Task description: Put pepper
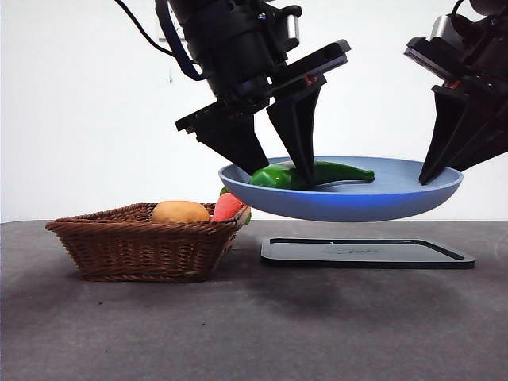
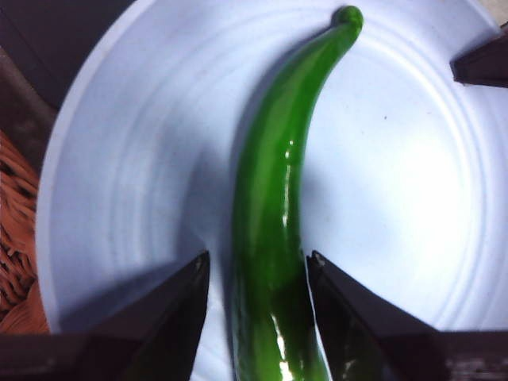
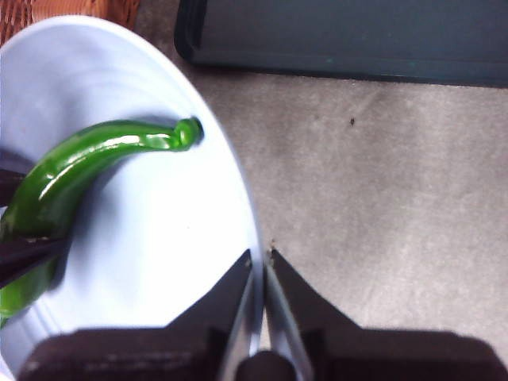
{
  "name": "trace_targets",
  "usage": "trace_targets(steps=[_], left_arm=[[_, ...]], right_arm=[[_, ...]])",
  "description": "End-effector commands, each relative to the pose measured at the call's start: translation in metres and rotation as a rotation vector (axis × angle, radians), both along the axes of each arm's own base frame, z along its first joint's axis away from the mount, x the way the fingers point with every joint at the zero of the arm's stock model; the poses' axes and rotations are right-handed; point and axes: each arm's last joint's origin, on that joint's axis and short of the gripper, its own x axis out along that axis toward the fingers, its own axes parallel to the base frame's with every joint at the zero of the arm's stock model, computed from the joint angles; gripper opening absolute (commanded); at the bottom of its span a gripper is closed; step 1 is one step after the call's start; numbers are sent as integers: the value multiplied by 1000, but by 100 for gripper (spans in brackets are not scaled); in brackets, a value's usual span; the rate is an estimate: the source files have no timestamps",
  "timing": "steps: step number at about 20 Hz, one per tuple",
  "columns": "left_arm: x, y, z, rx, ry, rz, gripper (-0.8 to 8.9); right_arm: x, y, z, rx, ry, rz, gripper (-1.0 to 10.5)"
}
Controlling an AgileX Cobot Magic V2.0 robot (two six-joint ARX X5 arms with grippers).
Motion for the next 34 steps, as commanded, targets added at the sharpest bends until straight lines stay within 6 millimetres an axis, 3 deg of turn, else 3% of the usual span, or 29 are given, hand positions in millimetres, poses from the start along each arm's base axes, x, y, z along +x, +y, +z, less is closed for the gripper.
trace_targets(steps=[1,6,10,13,18,22,25,34], left_arm=[[-4,1,13,-17,-24,-18,236],[-21,19,52,-58,-104,-58,236],[-43,43,85,-87,-158,-79,235],[-60,61,112,-151,-223,-77,234],[-84,86,141,-228,-301,-73,234],[-92,95,150,-254,-327,-72,234],[-93,96,149,-244,-317,-72,234],[-93,96,150,-248,-321,-70,234]], right_arm=[[4,2,5,16,-16,-6,3],[4,1,5,11,-18,-10,3],[13,-11,6,-17,-37,-82,3],[36,-25,6,-30,-27,-148,3],[94,-35,-4,-39,13,-197,3],[135,-39,-26,-65,45,-222,3],[155,-42,-40,-64,39,-236,3],[169,-52,-68,-67,61,-260,3]])
